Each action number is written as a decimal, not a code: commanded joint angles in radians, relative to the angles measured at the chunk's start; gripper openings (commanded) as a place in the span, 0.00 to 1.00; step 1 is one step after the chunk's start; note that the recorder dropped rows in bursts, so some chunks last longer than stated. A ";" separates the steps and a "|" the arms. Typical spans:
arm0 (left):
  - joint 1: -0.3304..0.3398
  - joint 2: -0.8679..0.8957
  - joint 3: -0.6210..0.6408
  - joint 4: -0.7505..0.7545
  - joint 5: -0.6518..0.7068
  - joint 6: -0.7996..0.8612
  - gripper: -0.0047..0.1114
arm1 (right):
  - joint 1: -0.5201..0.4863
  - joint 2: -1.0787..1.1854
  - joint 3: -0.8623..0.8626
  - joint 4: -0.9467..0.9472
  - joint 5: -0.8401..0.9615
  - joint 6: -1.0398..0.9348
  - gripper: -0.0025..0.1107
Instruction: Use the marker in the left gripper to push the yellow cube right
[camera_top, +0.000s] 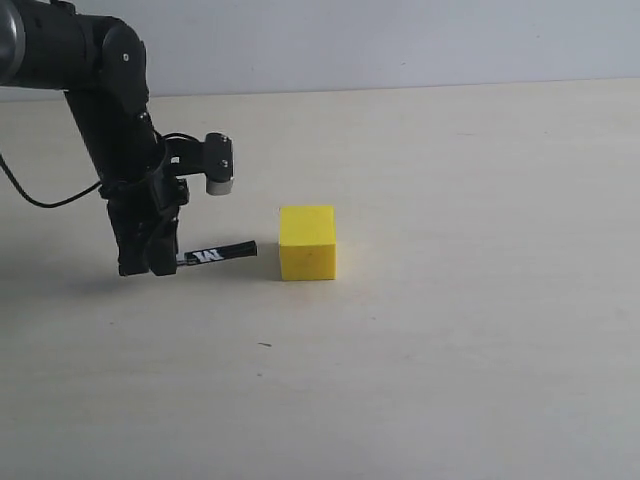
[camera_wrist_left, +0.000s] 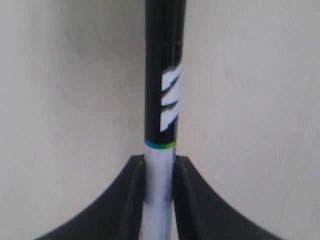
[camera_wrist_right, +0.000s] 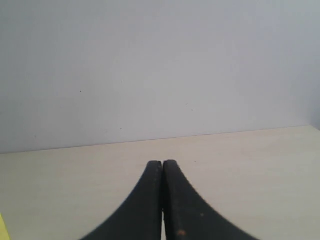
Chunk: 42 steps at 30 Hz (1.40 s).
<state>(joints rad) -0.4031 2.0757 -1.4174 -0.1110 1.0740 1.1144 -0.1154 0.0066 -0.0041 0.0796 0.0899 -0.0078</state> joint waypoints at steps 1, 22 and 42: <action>0.008 -0.004 -0.002 -0.017 -0.006 -0.039 0.04 | -0.007 -0.007 0.004 0.000 -0.002 0.001 0.02; -0.025 -0.041 0.085 0.104 -0.256 -0.018 0.04 | -0.007 -0.007 0.004 0.000 -0.002 0.001 0.02; -0.033 -0.041 0.085 0.005 -0.269 0.133 0.04 | -0.007 -0.007 0.004 0.000 -0.002 0.001 0.02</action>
<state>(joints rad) -0.4246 2.0394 -1.3355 -0.0491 0.8089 1.1995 -0.1154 0.0066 -0.0041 0.0796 0.0899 -0.0078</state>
